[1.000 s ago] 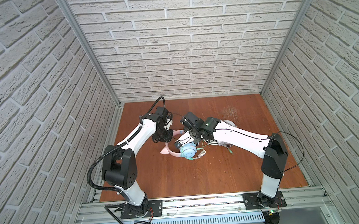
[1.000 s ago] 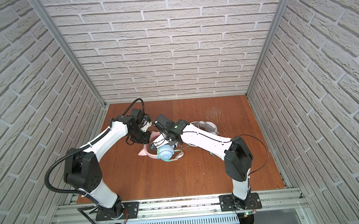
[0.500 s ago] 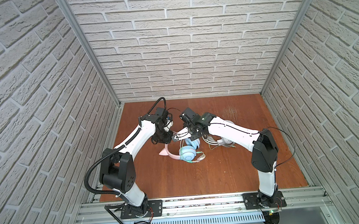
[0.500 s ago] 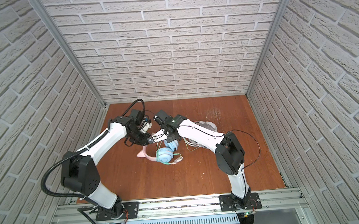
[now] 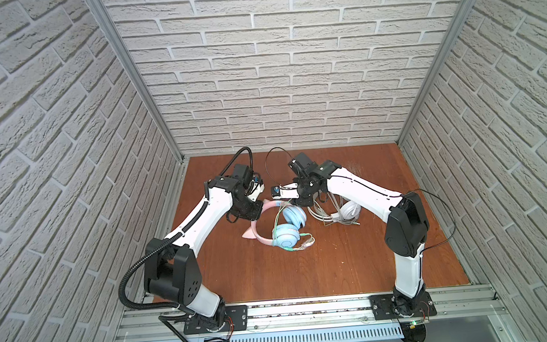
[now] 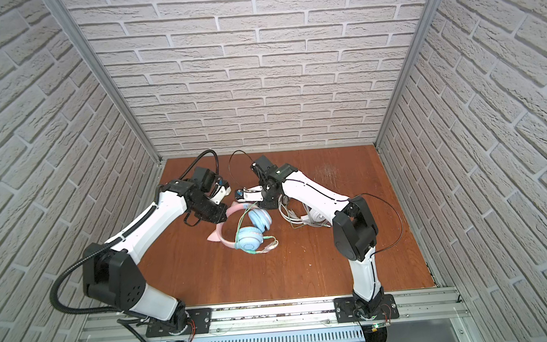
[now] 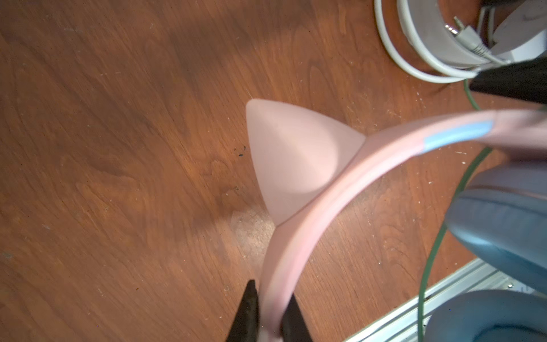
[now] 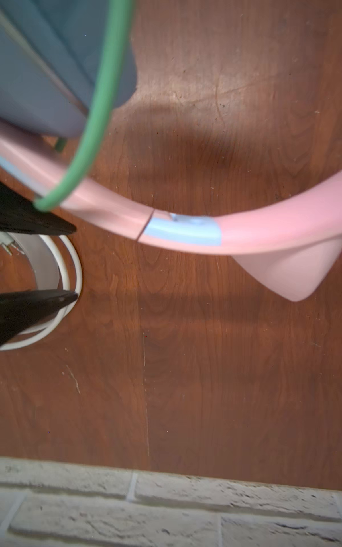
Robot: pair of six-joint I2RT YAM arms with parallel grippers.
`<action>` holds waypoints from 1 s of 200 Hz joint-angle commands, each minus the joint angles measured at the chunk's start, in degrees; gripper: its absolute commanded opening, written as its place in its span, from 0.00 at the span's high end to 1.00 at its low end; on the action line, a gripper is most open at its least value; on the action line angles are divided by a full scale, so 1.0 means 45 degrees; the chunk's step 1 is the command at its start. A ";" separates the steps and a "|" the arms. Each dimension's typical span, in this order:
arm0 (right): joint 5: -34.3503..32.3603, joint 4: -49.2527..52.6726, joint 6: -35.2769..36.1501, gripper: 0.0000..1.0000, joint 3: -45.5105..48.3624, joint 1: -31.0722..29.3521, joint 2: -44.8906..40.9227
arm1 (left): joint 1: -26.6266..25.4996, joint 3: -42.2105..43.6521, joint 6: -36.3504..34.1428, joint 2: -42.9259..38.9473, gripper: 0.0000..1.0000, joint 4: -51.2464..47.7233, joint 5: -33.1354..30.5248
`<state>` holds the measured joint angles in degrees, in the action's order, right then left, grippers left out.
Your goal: Wrap the headphones
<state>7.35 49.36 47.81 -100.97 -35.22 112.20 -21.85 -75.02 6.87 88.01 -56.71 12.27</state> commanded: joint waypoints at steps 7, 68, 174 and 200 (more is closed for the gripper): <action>0.1451 -0.0067 -0.2324 0.64 -0.0011 0.0336 -0.0217 | 0.0263 0.0210 -0.0374 -0.0721 1.00 -0.0191 0.1053; 0.2768 -0.1003 -0.5944 0.64 0.1002 0.0658 -0.0487 | 0.1114 0.0954 -0.0403 -0.2037 1.00 0.0250 0.2610; 0.3996 -0.4392 -1.0639 0.65 0.4421 0.0664 -0.1251 | 0.2400 0.1432 0.0295 -0.2903 1.00 0.1783 0.4195; 0.4069 -0.4727 -1.1118 0.65 0.5135 0.0659 -0.1248 | 0.2583 0.1622 0.0558 -0.2956 1.00 0.2196 0.4417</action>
<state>24.05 32.29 2.13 -80.27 -32.36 109.01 -11.16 -68.49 7.60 76.97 -51.18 27.27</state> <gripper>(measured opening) 0.348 0.133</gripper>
